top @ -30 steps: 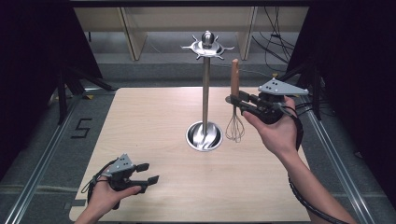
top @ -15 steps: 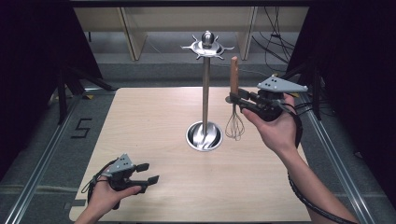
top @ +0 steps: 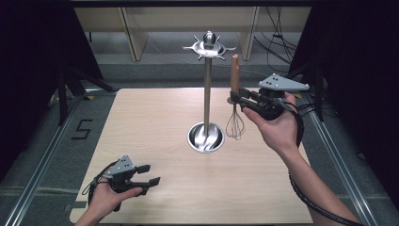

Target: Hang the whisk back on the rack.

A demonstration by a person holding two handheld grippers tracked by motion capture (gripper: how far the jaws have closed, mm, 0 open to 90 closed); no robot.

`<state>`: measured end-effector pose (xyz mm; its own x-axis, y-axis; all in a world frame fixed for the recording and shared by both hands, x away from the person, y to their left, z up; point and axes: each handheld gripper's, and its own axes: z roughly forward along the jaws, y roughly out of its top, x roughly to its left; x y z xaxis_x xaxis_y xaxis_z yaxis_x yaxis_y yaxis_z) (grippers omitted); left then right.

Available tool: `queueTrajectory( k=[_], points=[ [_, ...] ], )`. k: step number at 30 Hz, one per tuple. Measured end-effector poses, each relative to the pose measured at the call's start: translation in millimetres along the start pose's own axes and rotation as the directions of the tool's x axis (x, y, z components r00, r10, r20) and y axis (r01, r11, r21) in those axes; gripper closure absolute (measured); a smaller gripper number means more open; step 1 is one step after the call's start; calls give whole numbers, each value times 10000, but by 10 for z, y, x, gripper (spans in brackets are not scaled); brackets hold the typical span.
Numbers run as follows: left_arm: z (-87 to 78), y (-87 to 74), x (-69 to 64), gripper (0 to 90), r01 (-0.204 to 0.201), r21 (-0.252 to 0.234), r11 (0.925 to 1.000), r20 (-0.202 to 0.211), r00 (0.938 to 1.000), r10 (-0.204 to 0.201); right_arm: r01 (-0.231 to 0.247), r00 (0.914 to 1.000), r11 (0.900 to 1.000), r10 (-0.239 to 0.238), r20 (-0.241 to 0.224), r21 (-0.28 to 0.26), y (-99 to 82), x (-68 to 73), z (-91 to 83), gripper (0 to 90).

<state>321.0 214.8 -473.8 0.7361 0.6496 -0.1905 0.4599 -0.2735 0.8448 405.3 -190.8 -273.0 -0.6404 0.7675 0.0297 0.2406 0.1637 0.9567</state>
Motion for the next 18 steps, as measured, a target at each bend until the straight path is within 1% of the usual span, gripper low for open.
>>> queueTrajectory(
  k=[1,2,4,5,7,8,9,11,12,14,18],
  points=[
    [0,0,1,335,-2,1,10000,-2,10000,2,48,10000,10000,-48,-12,-18,3,-1,3,693],
    [-1,0,1,335,-2,-1,10000,-3,10000,2,-39,10000,10000,39,54,-9,4,10,0,693],
    [-1,0,0,335,-10,-1,10000,-1,10000,10,-1,10000,10000,1,-29,-6,12,11,7,693],
    [-1,0,0,335,-10,-1,10000,-1,10000,10,-115,9999,9999,115,-82,55,17,21,6,693],
    [-3,2,-2,335,-24,3,10000,-47,10000,24,-82,10000,10000,83,-15,42,23,23,7,693],
    [-4,2,-1,335,-24,6,10000,-43,10000,24,-57,10000,10000,57,18,-50,27,28,7,693],
    [-4,1,0,335,-28,9,10000,-41,10000,28,-51,10000,9999,50,-60,-119,38,30,16,693],
    [-3,1,1,335,-23,11,10000,-9,10000,23,-71,10000,9999,71,-44,-121,41,34,16,693],
    [-4,1,-1,335,-24,9,10000,-47,10000,24,-288,9995,9996,288,-112,6,47,54,14,693],
    [-6,3,-2,335,-13,6,10000,-53,10000,13,-411,9991,9991,412,-91,30,48,69,17,693],
    [-4,3,-5,335,20,-26,10000,-48,10000,-20,-264,9995,9996,263,-144,-43,55,69,35,693]
  ],
)
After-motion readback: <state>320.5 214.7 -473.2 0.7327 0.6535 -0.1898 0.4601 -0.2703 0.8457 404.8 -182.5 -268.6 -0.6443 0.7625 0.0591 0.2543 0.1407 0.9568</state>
